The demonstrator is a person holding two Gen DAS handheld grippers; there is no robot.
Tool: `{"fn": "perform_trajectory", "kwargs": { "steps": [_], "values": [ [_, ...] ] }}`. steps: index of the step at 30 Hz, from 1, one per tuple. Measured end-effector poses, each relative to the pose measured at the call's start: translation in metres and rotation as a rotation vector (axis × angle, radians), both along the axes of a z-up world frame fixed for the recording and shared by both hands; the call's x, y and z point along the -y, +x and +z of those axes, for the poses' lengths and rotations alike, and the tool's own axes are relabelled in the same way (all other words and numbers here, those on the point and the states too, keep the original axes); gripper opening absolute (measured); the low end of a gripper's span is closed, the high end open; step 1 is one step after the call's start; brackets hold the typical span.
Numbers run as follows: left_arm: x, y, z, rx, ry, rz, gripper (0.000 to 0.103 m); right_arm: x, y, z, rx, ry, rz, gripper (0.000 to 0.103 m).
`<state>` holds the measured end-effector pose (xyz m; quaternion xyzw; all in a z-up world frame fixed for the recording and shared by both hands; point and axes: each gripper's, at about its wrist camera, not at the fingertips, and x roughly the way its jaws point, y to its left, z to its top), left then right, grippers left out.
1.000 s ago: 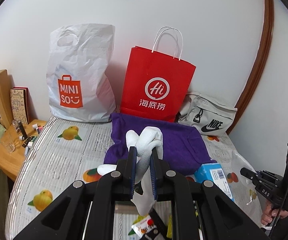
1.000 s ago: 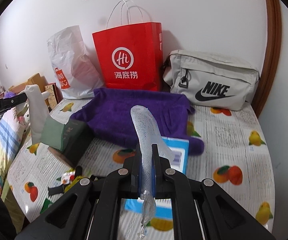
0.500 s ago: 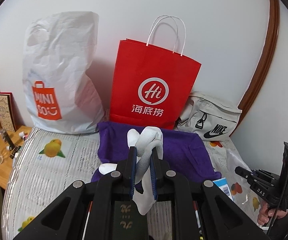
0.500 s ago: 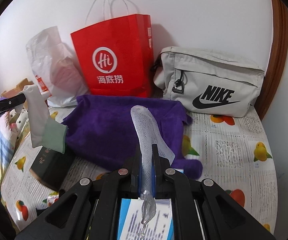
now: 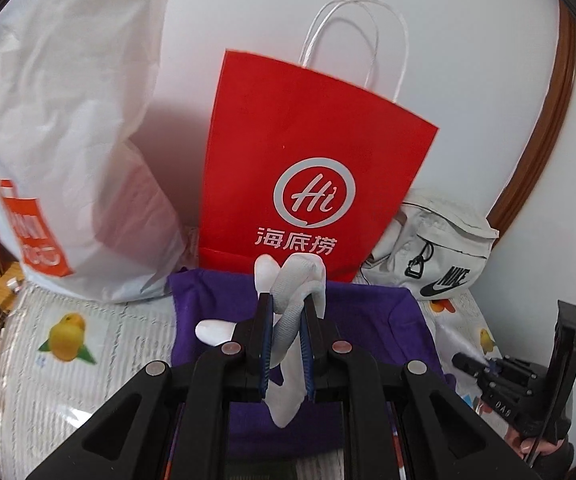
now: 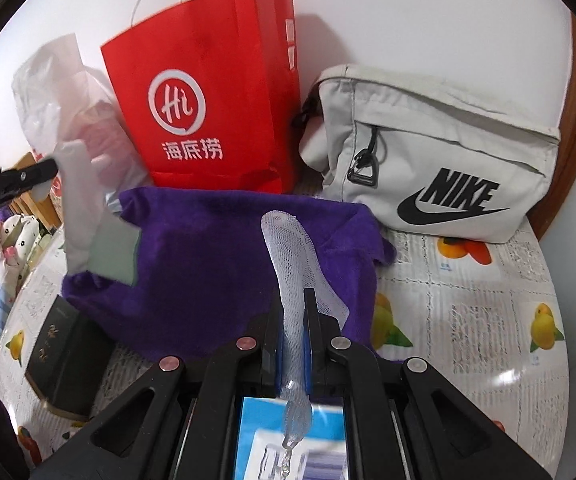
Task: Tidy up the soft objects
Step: 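Carry the glove and mesh bag in both grippers toward the purple towel, then open both grippers to drop the glove and mesh bag onto the towel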
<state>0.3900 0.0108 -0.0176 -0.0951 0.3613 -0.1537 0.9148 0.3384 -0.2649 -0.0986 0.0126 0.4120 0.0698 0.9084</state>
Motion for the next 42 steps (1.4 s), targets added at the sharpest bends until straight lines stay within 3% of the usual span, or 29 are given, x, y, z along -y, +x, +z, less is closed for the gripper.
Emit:
{"fn": "perform_trajectory", "kwargs": {
  "steps": [3,12,19,21,23,26,30,32,37,42],
  "values": [
    [0.001,0.017,-0.014,-0.020,-0.015,0.001,0.013,-0.003,0.013,-0.011,-0.027,-0.010,-0.008,0.007],
    [0.006,0.044,-0.068,-0.190,0.033,-0.004,0.014,0.001,0.039,-0.042,-0.135,-0.003,-0.015,0.008],
    [0.011,0.049,-0.085,-0.261,0.077,-0.010,0.021,0.002,0.052,-0.053,-0.180,0.015,-0.015,0.009],
    [0.011,0.049,-0.087,-0.272,0.085,-0.001,0.028,0.000,0.053,-0.053,-0.175,0.017,-0.006,0.014],
    [0.011,0.049,-0.087,-0.279,0.091,0.001,0.044,-0.002,0.054,-0.052,-0.168,0.023,0.003,0.036],
    [0.011,0.044,-0.083,-0.271,0.117,0.013,0.055,-0.006,0.050,-0.047,-0.147,0.023,0.016,0.059],
    [0.008,0.038,-0.075,-0.265,0.129,0.015,0.061,-0.009,0.047,-0.039,-0.145,0.038,0.028,0.061],
    [0.006,0.033,-0.072,-0.260,0.136,0.026,0.063,-0.007,0.042,-0.035,-0.144,0.046,0.022,0.071],
    [0.004,0.013,-0.061,-0.244,0.157,0.043,0.067,-0.009,0.025,-0.020,-0.118,0.031,0.002,0.082],
    [-0.001,-0.018,-0.044,-0.156,0.160,0.063,0.067,-0.012,0.008,-0.006,-0.100,-0.030,-0.024,0.084]
  ]
}}
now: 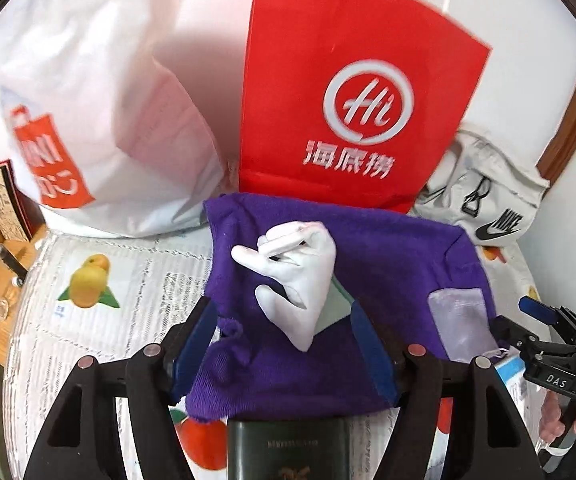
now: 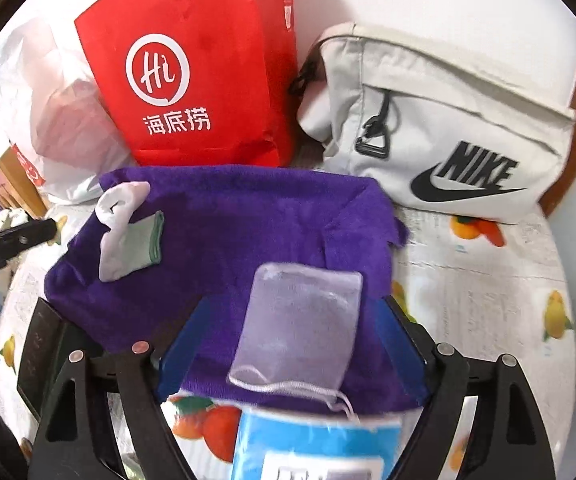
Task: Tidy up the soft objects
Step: 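Open both grippers to drop the glove and mesh bag onto the towel, then withdraw both grippers from the towel back toward the remaining items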
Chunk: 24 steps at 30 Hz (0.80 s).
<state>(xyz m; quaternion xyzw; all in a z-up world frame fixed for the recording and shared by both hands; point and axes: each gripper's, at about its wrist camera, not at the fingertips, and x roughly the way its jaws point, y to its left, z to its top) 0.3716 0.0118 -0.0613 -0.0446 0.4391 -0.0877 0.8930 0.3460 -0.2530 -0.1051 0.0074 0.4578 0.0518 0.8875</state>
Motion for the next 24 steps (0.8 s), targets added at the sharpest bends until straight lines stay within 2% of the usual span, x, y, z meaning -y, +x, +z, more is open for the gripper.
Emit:
{"fn": "perform_trajectory", "kwargs": {
  "steps": [3,9,12,19,24],
  "values": [
    [-0.004,-0.021,0.012,0.040,-0.021,-0.002,0.067,-0.001,-0.016,0.009,0.017,-0.005,0.008,0.084],
    [-0.001,-0.061,0.022,0.035,0.023,0.008,0.067,0.002,-0.057,0.020,0.032,0.056,-0.001,0.084],
    [-0.002,-0.084,0.023,0.037,0.006,0.004,0.067,0.000,-0.078,0.019,0.031,0.069,0.000,0.084],
    [-0.004,-0.134,0.015,0.026,0.003,0.004,0.067,-0.013,-0.164,0.027,0.088,0.074,0.066,0.082],
    [-0.008,-0.164,0.004,0.006,-0.009,0.016,0.067,-0.023,-0.225,0.019,0.114,0.088,0.129,0.082]
  ]
}}
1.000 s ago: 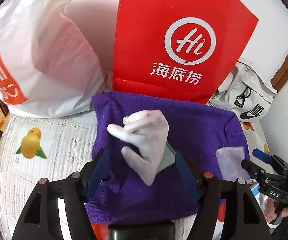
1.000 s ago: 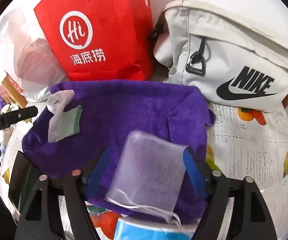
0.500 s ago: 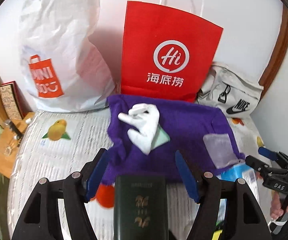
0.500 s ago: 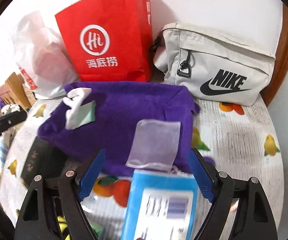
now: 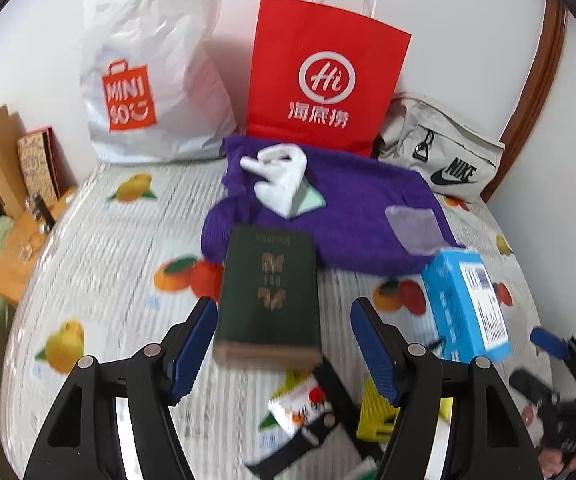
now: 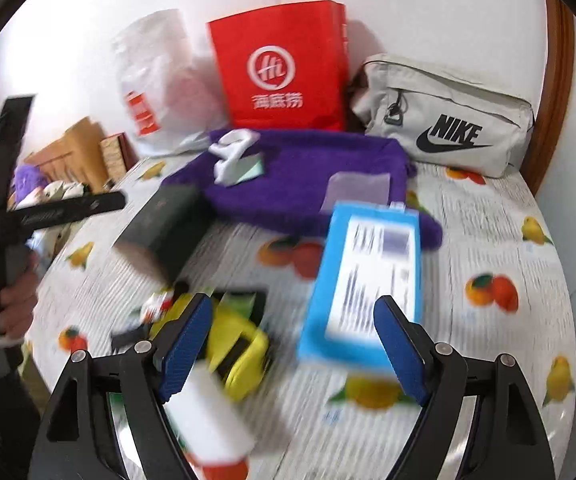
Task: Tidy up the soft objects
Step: 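Withdraw both grippers from the towel back toward the remaining items, then grasp the white sponge with the right gripper while the left gripper approaches the black strap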
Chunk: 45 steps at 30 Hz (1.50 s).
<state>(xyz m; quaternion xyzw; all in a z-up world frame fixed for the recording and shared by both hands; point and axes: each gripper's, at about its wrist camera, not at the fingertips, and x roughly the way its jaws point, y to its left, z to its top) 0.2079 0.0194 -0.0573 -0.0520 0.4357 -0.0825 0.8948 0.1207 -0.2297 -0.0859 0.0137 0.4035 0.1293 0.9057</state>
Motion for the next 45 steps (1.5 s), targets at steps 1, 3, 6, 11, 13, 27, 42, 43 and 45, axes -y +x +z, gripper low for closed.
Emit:
{"fn": "perform_trajectory", "kwargs": {
  "steps": [1,3,6,11,13,27,42,43,45],
  "values": [
    [-0.002,-0.005,-0.002,-0.008,-0.007,0.001,0.067,-0.002,-0.008,-0.003,0.003,0.005,0.012,0.082],
    [-0.005,-0.016,-0.004,-0.016,-0.008,0.012,0.067,-0.008,-0.022,-0.008,0.003,0.008,0.033,0.082],
    [-0.011,-0.032,-0.006,-0.008,-0.022,0.023,0.068,-0.018,-0.041,-0.019,0.005,-0.007,0.065,0.082],
    [-0.025,-0.059,-0.015,-0.017,-0.036,0.048,0.070,-0.038,-0.056,-0.038,-0.009,-0.047,0.119,0.082],
    [-0.030,-0.069,-0.019,-0.022,-0.042,0.054,0.070,-0.047,-0.060,-0.045,-0.004,-0.077,0.135,0.082],
    [-0.035,-0.098,-0.054,-0.080,-0.026,-0.001,0.071,-0.055,-0.055,-0.060,0.026,-0.139,0.100,0.059],
    [0.008,-0.122,-0.078,-0.143,-0.050,-0.147,0.072,0.000,-0.073,-0.052,0.034,-0.074,-0.027,0.059],
    [0.008,-0.121,-0.079,-0.145,-0.057,-0.143,0.072,0.002,-0.074,-0.054,0.029,-0.075,-0.030,0.059],
    [0.004,-0.118,-0.079,-0.135,-0.067,-0.126,0.070,0.004,-0.076,-0.057,0.025,-0.077,-0.035,0.059]
  ]
}}
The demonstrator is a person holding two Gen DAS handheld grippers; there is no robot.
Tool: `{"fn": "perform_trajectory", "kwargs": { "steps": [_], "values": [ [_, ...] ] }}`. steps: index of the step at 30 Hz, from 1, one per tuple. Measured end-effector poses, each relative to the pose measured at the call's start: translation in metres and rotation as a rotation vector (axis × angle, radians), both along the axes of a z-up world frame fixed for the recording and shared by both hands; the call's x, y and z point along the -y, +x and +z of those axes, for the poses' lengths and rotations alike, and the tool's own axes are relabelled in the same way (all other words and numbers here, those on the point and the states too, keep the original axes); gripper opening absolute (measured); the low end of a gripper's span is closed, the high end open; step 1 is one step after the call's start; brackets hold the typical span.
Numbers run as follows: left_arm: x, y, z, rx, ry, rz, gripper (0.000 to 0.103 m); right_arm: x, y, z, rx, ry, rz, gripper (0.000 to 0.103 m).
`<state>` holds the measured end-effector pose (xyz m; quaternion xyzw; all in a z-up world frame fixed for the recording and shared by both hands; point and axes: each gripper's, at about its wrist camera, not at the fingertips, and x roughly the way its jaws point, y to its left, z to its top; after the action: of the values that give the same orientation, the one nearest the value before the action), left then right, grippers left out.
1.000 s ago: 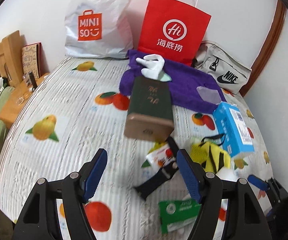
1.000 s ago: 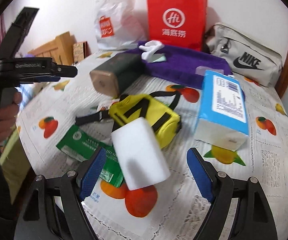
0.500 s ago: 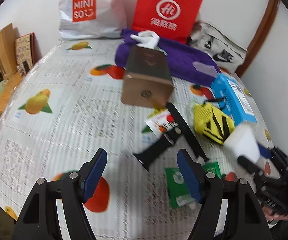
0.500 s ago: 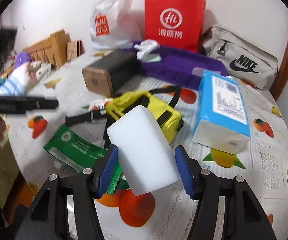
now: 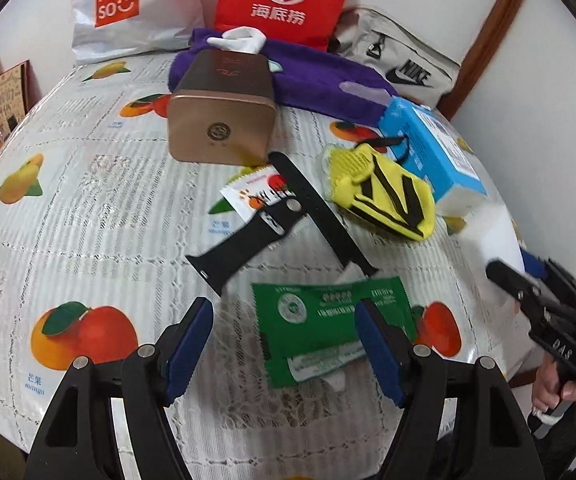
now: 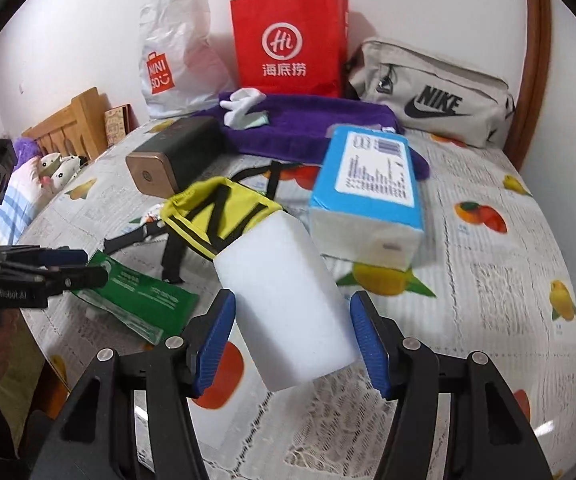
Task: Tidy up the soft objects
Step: 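Grasp the white sponge with the right gripper while the left gripper approaches the black strap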
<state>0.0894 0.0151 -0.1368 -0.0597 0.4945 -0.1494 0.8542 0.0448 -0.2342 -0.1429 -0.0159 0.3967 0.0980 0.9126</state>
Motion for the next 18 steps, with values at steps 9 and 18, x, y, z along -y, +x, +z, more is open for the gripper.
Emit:
{"fn": "perform_trajectory", "kwargs": {
  "steps": [9,18],
  "values": [
    [0.003,0.034,0.003,0.083,0.112,-0.022,0.070,0.008,0.000,-0.008,-0.017,0.007,-0.012,0.059],
    [0.008,0.041,-0.014,0.050,0.175,-0.125,0.039,0.021,0.005,-0.021,-0.053,0.014,-0.052,0.060]
  ]
}}
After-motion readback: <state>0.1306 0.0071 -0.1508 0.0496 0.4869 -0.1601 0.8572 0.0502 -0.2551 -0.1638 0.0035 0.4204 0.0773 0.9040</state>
